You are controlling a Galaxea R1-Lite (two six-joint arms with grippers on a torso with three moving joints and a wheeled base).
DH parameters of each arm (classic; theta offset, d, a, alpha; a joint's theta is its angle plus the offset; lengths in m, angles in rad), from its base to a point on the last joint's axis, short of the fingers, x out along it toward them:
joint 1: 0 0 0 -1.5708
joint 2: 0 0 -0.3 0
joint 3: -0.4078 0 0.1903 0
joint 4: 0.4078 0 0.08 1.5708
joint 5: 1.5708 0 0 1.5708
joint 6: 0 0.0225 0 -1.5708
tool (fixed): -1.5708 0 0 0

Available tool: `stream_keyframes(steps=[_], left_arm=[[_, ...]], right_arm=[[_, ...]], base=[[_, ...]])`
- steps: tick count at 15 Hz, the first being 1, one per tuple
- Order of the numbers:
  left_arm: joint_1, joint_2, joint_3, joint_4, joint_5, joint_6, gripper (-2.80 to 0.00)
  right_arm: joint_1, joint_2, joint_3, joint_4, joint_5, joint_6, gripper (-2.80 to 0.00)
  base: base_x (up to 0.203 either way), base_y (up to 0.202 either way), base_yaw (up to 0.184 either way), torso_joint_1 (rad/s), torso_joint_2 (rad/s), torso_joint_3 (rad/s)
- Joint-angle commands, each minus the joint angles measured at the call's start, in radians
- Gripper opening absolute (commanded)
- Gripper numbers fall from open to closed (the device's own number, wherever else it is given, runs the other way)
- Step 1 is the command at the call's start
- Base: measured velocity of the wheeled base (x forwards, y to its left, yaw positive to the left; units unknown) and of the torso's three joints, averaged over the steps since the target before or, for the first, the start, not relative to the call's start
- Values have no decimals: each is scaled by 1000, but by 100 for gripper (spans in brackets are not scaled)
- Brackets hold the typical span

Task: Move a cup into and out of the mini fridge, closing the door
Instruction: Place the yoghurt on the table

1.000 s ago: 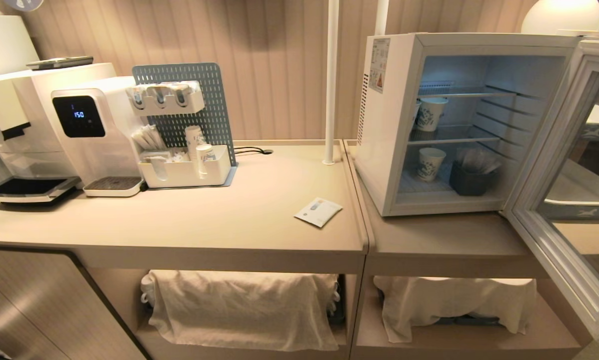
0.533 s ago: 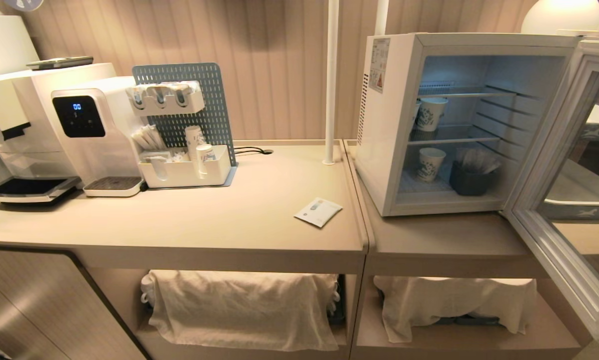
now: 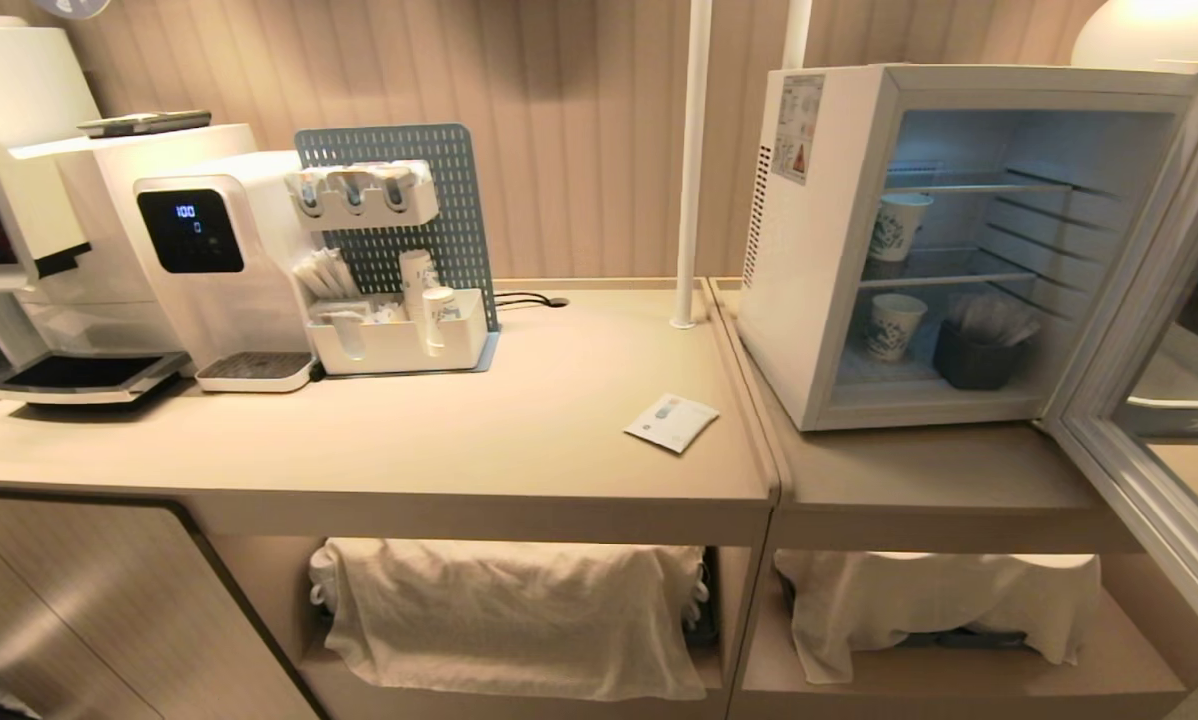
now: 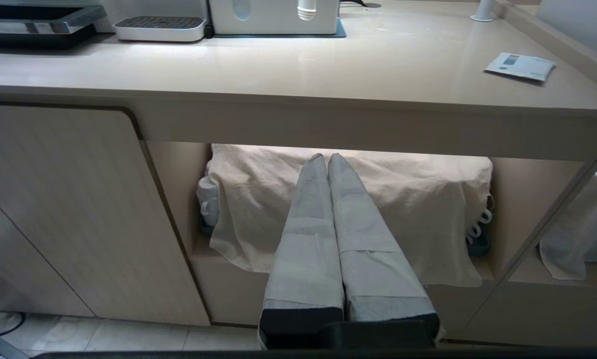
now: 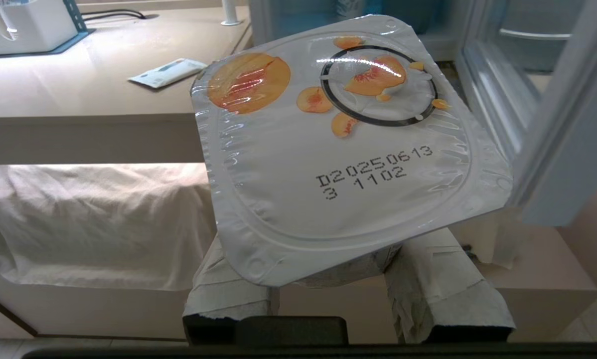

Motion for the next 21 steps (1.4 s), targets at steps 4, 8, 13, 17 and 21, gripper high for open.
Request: stream_keyframes(steps=[4, 8, 13, 17, 21], left_arm=[[1, 2, 2, -1, 0, -1, -280], [1, 2, 2, -1, 0, -1, -280], [1, 2, 2, -1, 0, -1, -280], [1, 2, 2, -1, 0, -1, -280], [1, 2, 2, -1, 0, -1, -280]], right_arm=[[0, 1, 0, 0, 1, 1, -280], [0, 1, 0, -1, 1, 1, -280], [0, 1, 0, -1, 1, 1, -280], [0, 1, 0, 0, 1, 1, -280], [0, 1, 0, -1, 1, 1, -280]], base=[[0, 187, -1, 5, 0, 4], [0, 190, 2, 3, 4, 2], [0, 191, 0, 4, 1, 1], [0, 188, 0, 5, 1, -2], [0, 190, 0, -1, 0, 2]])
